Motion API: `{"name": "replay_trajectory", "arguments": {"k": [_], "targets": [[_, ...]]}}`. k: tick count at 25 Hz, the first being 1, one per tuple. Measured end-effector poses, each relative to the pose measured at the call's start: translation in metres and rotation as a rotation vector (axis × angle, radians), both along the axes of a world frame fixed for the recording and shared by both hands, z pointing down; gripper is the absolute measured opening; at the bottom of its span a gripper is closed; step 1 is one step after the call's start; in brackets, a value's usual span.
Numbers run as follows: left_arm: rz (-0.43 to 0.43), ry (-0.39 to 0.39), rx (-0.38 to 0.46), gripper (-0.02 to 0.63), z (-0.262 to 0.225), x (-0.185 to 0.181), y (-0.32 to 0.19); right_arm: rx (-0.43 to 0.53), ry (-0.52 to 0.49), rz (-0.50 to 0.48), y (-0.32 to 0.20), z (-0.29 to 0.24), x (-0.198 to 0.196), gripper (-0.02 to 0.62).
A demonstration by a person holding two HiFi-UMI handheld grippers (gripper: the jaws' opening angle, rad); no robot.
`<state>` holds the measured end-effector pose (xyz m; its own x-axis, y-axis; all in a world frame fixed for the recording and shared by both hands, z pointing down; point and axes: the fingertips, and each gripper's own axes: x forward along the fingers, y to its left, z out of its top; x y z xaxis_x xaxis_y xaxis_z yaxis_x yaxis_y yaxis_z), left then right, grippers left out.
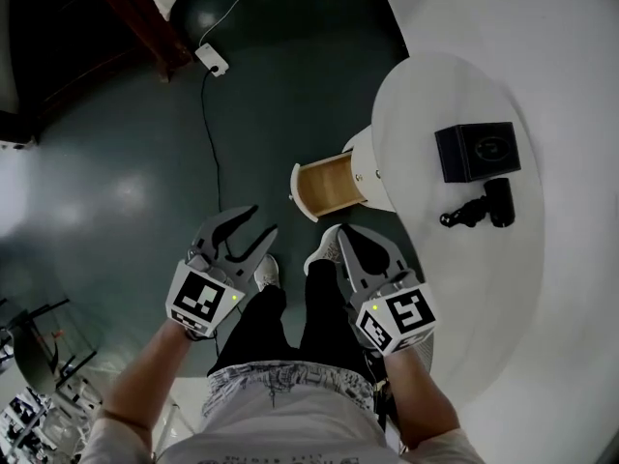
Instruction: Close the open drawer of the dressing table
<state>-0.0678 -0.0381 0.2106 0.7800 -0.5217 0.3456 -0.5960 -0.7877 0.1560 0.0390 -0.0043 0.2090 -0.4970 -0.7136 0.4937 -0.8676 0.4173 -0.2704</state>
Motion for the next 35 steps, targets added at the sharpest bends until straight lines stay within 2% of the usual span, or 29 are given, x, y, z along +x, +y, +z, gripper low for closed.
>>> {"name": "replay_trajectory", "arguments": {"k": [4,14,26,35], "targets": [[-0.016,-0.057,-0.038,0.17,0.042,0.006,-0.008,-0.037,-0.012,-0.018,-0.016,0.033,0.004,0.009],[0.016,-0.162,-0.099,0.17,0.169,0.025,-0.023,-0.116,-0.009,-0.061,-0.039,0.131,0.017,0.009],[0.136,-0.28,-0.165,0.17,0.363,0.039,-0.036,-0.167,-0.01,-0.035,-0.059,0.254,0.021,0.009],[0.229,-0.369,-0.222,0.17,0.501,0.041,-0.028,-0.183,-0.012,-0.019,-0.06,0.323,0.024,0.009]]}}
